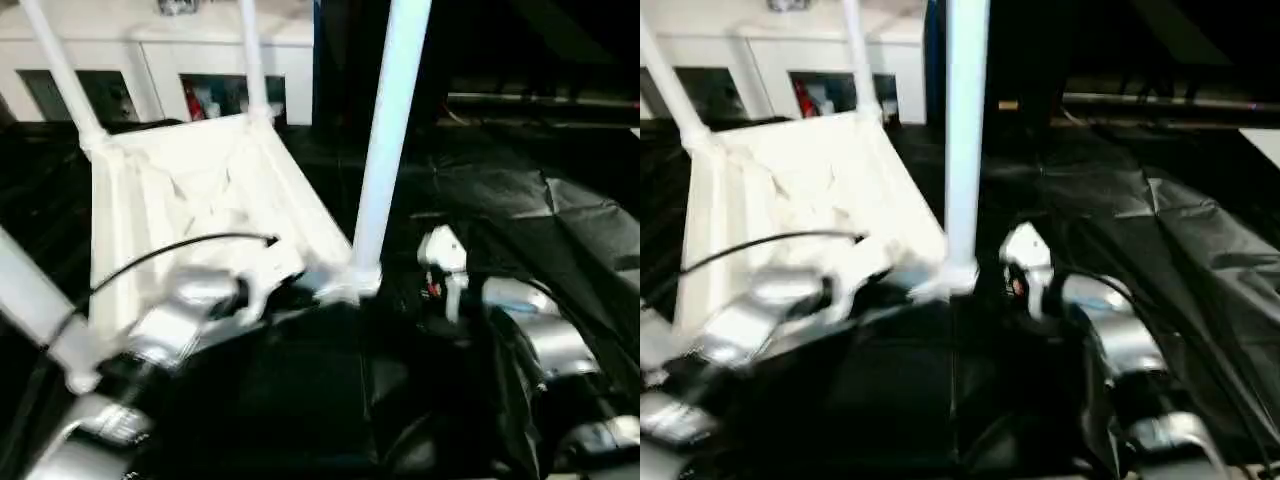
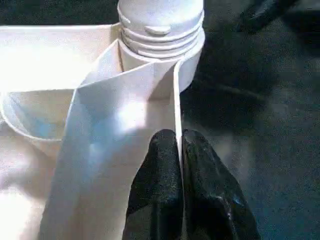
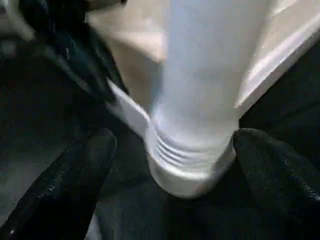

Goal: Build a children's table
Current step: Rotate leg to tighten

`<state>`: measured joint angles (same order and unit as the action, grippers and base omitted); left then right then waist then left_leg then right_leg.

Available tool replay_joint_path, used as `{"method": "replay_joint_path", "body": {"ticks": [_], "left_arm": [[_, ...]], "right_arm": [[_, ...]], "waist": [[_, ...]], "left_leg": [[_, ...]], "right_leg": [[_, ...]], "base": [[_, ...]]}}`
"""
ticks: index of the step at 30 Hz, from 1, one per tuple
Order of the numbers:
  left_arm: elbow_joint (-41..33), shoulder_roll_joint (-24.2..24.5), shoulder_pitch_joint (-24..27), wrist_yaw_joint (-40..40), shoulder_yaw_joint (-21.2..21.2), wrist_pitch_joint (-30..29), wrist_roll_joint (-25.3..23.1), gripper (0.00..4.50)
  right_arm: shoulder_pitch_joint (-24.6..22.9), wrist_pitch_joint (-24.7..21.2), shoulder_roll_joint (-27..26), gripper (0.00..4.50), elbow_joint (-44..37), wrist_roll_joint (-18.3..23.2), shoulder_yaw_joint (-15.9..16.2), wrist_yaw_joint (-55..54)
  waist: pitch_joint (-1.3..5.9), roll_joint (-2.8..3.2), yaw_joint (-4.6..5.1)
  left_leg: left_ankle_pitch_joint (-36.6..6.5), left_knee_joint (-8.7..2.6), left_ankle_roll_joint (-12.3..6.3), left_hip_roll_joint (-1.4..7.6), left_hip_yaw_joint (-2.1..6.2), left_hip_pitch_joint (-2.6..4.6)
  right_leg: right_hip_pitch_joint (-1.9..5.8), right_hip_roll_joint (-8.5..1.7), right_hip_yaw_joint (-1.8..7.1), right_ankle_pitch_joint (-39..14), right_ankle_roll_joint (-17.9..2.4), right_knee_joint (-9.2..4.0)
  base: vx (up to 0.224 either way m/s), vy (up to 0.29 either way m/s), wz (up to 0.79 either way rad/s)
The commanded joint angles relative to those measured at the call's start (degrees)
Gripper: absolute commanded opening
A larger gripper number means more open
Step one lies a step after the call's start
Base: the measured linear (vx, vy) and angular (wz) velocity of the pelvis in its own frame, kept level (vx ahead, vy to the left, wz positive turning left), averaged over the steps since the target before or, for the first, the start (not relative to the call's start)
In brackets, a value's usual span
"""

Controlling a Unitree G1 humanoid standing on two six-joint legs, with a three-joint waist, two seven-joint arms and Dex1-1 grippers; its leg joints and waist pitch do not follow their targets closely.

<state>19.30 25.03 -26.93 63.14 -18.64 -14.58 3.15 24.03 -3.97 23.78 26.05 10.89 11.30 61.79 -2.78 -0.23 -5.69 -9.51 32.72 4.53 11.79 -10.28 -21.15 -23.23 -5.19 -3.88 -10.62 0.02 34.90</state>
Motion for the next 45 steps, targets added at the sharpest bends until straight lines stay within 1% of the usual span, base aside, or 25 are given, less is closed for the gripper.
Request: {"method": "replay_joint_path", "body": {"ticks": [1, 4, 5, 8, 10, 12, 15, 16, 21, 25, 28, 29, 30, 31, 32, 33, 34, 35, 37, 38, 39, 40, 42, 43, 45], "left_arm": [[-2.71, 0.13, 0.14, 4.09, -2.99, -0.04, 0.42, 0.0], [-3.64, 0.82, 0.55, 5.55, -3.38, -0.01, 0.84, 0.0], [-3.64, 0.82, 0.55, 5.55, -3.38, -0.01, 0.84, 0.0], [-4.14, 0.94, 0.91, 5.57, -3.36, -0.09, 0.91, 0.0], [-4.57, 1.04, 1.19, 5.65, -3.28, -0.45, 0.93, 0.0], [-4.67, 1.05, 1.27, 5.75, -3.24, -0.57, 0.88, 0.0], [-4.78, 1.02, 1.38, 5.75, -3.21, -0.9, 0.77, 0.0], [-4.87, 0.98, 1.44, 5.71, -3.2, -0.97, 0.73, 0.0], [-4.93, 1.01, 1.66, 5.53, -3.11, -1.09, 0.68, 0.0], [-5.17, 1.14, 1.86, 5.56, -3.09, -1.35, 0.85, 0.0], [-5.18, 1.08, 2.0, 5.53, -2.91, -1.75, 1.04, 0.0], [-4.78, 0.65, 1.9, 4.69, -2.61, -2.05, 0.98, 0.0], [-2.3, -1.47, 0.89, -0.13, -1.47, -2.64, -0.18, 0.0], [-0.16, -3.17, -0.09, -4.17, -0.6, -2.99, -1.22, 0.0], [0.53, -3.7, -0.42, -5.43, -0.32, -3.08, -1.52, 0.0], [2.65, -5.27, -1.45, -8.96, 0.52, -3.1, -2.24, 0.0], [2.65, -5.27, -1.45, -8.96, 0.52, -3.1, -2.24, 0.0], [3.5, -6.05, -1.93, -10.35, 0.82, -3.19, -2.44, 0.0], [5.48, -9.16, -3.39, -15.0, 1.38, -4.71, -3.05, 0.0], [6.9, -11.41, -4.41, -18.47, 1.6, -5.55, -3.67, 0.0], [8.46, -13.95, -5.53, -22.15, 1.72, -6.35, -4.42, 0.0], [9.87, -16.04, -6.39, -24.87, 1.57, -6.76, -5.29, 0.0], [10.67, -17.11, -6.83, -26.39, 1.44, -6.7, -5.93, 0.0], [11.83, -18.38, -7.32, -27.68, 0.81, -6.43, -6.9, 0.0], [12.03, -18.69, -7.31, -27.89, 0.28, -6.12, -7.4, 0.0]], "right_arm": [[0.31, -0.71, -0.2, 4.19, -1.77, -0.07, 0.57, 0.87], [0.44, -0.94, -0.39, 4.19, -2.03, -0.15, 1.2, 1.15], [0.44, -0.94, -0.39, 4.19, -2.03, -0.15, 1.2, 1.15], [0.39, -0.88, -0.55, 4.19, -1.97, -0.41, 1.7, 1.6], [0.37, -1.6, -0.86, 3.94, -1.97, 0.01, 1.63, 2.26], [0.34, -2.05, -0.95, 3.82, -1.98, 0.22, 1.59, 2.6], [0.03, -2.12, -0.76, 3.52, -2.09, -0.03, 1.89, 3.21], [-0.05, -2.08, -0.7, 3.52, -2.12, 0.01, 1.91, 3.27], [-0.05, -1.97, -0.76, 2.96, -1.6, -0.23, 2.24, 3.42], [-0.16, -1.83, -0.97, 2.78, -1.2, -0.52, 2.07, 3.39], [-0.07, -1.85, -1.68, 2.75, -0.38, -0.68, 1.52, 1.78], [0.11, -1.68, -2.25, 2.75, 0.56, -1.05, 1.04, -0.03], [1.35, -0.58, -4.72, 2.74, 4.56, -2.43, -1.15, -8.3], [2.41, -0.71, -6.42, 2.74, 7.22, -3.05, -2.82, -14.22], [2.74, -1.08, -6.89, 2.73, 7.93, -3.08, -3.33, -15.84], [3.77, -3.46, -8.27, 2.73, 9.83, -2.61, -4.85, -19.92], [3.77, -3.46, -8.27, 2.73, 9.83, -2.61, -4.85, -19.92], [4.28, -4.6, -8.95, 2.72, 10.79, -2.37, -5.61, -22.06], [5.92, -5.55, -11.99, 2.72, 13.98, -2.35, -8.31, -32.11], [6.68, -5.69, -13.79, 2.72, 15.49, -2.55, -9.33, -37.27], [7.24, -5.16, -15.57, 2.72, 16.6, -3.2, -9.45, -40.94], [7.51, -3.74, -17.04, 2.72, 17.23, -4.73, -8.45, -42.77], [7.69, -3.0, -17.82, 2.72, 17.63, -5.78, -7.74, -43.72], [8.09, -1.85, -18.66, 2.72, 18.29, -7.74, -6.14, -44.81], [8.16, -1.6, -18.88, 2.72, 18.36, -8.26, -5.46, -44.51]], "waist": [[3.64, -0.29, -0.2], [3.53, -0.14, -0.96], [3.53, -0.14, -0.96], [3.41, -0.24, -0.94], [3.39, -0.37, -0.91], [3.44, -0.45, -0.89], [3.54, -0.53, -0.9], [3.57, -0.48, -0.94], [3.59, -0.48, -0.94], [3.59, -0.42, -0.92], [3.69, -0.41, -0.83], [3.65, -0.41, -0.72], [3.57, -0.25, -0.58], [3.4, -0.28, -0.49], [3.15, -0.36, -0.13], [3.25, -0.4, 0.04], [3.2, -0.39, 0.2], [3.2, -0.58, 0.3], [3.15, -0.49, 0.55], [3.14, -0.55, 0.76], [3.17, -0.51, 0.83], [3.22, -0.62, 0.71], [3.19, -0.64, 0.64], [3.32, -0.75, 0.5], [3.33, -0.66, 0.45]], "left_leg": [[-12.12, -3.4, -3.34, 1.36, 0.0, 0.59], [-13.24, -3.49, -2.65, 1.5, -0.11, 0.92], [-13.24, -3.49, -2.65, 1.5, -0.11, 0.92], [-14.63, -3.68, -1.59, 1.42, 0.02, 0.66], [-14.83, -3.64, -1.49, 1.36, -0.01, 0.7], [-14.21, -3.62, -1.53, 1.32, 0.05, 0.59], [-12.89, -3.51, -1.81, 1.34, 0.05, 0.5], [-12.71, -3.48, -1.85, 1.33, 0.04, 0.52], [-12.09, -3.37, -2.23, 1.26, -0.01, 0.5], [-12.51, -3.37, -2.02, 1.27, 0.01, 0.57], [-11.59, -3.32, -2.04, 1.25, 0.03, 0.5], [-11.7, -3.29, -2.1, 1.22, -0.01, 0.49], [-12.12, -3.35, -1.59, 1.26, -0.02, 0.48], [-13.07, -3.44, -1.14, 1.13, -0.05, 0.59], [-15.56, -3.7, 0.04, 1.03, 0.05, 0.78], [-17.15, -3.75, 0.92, 0.96, 0.26, 1.01], [-17.7, -3.81, 1.16, 0.93, 0.35, 0.91], [-18.28, -3.84, 1.11, 1.01, 0.4, 0.9], [-18.72, -3.84, 0.9, 0.94, 0.39, 0.87], [-18.65, -3.87, 1.3, 0.82, 0.45, 0.82], [-18.35, -3.86, 1.79, 0.78, 0.53, 0.89], [-18.28, -3.83, 1.77, 0.83, 0.51, 0.95], [-18.67, -3.75, 1.3, 0.79, 0.42, 0.92], [-18.2, -3.74, 0.8, 0.73, 0.45, 0.73], [-18.02, -3.74, 0.45, 0.73, 0.39, 0.77]], "right_leg": [[2.65, -2.46, 2.3, -8.59, -13.5, -3.76], [2.5, -2.6, 2.4, -9.87, -13.25, -3.88], [2.5, -2.6, 2.4, -9.87, -13.25, -3.88], [2.74, -2.72, 2.42, -11.78, -12.36, -3.99], [2.7, -2.74, 2.48, -12.49, -11.95, -4.1], [2.78, -2.74, 2.44, -12.72, -11.54, -4.06], [2.85, -2.7, 2.42, -11.04, -11.84, -3.83], [2.84, -2.7, 2.42, -10.77, -11.92, -3.8], [2.89, -2.65, 2.38, -9.73, -12.34, -3.71], [2.88, -2.66, 2.38, -10.56, -12.12, -3.76], [2.96, -2.63, 2.38, -9.22, -12.38, -3.58], [2.9, -2.59, 2.36, -9.09, -12.53, -3.58], [2.7, -2.7, 2.42, -9.63, -12.69, -3.65], [2.61, -2.66, 2.36, -11.14, -12.58, -3.96], [2.52, -2.66, 2.3, -15.77, -11.7, -4.45], [2.57, -2.76, 2.19, -19.63, -10.4, -4.71], [2.61, -2.78, 2.15, -20.87, -9.81, -4.82], [2.6, -2.88, 2.18, -22.23, -8.83, -5.08], [2.32, -2.88, 2.26, -23.24, -8.13, -5.3], [2.28, -2.9, 2.18, -24.5, -7.75, -5.39], [2.19, -2.95, 2.09, -25.36, -7.35, -5.52], [2.21, -2.95, 2.03, -25.3, -6.98, -5.65], [2.03, -2.92, 2.1, -24.87, -6.83, -5.8], [2.19, -2.94, 2.1, -24.21, -6.63, -5.72], [2.05, -2.84, 2.12, -23.5, -6.59, -5.75]], "base": [[0.0, 0.0, 0.0], [0.0, 0.0, 0.0], [0.0, 0.0, 0.0], [0.0, 0.0, 0.0], [0.0, 0.0, 0.0], [0.0, 0.0, 0.0], [0.0, 0.0, 0.0], [0.0, 0.0, 0.0], [0.0, 0.0, 0.0], [0.0, 0.0, 0.0], [0.0, 0.0, 0.0], [0.0, 0.0, 0.0], [0.0, 0.0, 0.0], [0.0, 0.0, 0.0], [0.0, 0.0, 0.0], [-0.057, 0.001, -0.03], [-0.057, 0.001, -0.03], [0.0, 0.0, 0.0], [0.0, 0.0, 0.0], [0.0, 0.0, 0.0], [0.0, 0.0, 0.0], [0.0, 0.0, 0.0], [0.0, 0.0, 0.0], [0.0, 0.0, 0.0], [0.0, 0.0, 0.0]]}}
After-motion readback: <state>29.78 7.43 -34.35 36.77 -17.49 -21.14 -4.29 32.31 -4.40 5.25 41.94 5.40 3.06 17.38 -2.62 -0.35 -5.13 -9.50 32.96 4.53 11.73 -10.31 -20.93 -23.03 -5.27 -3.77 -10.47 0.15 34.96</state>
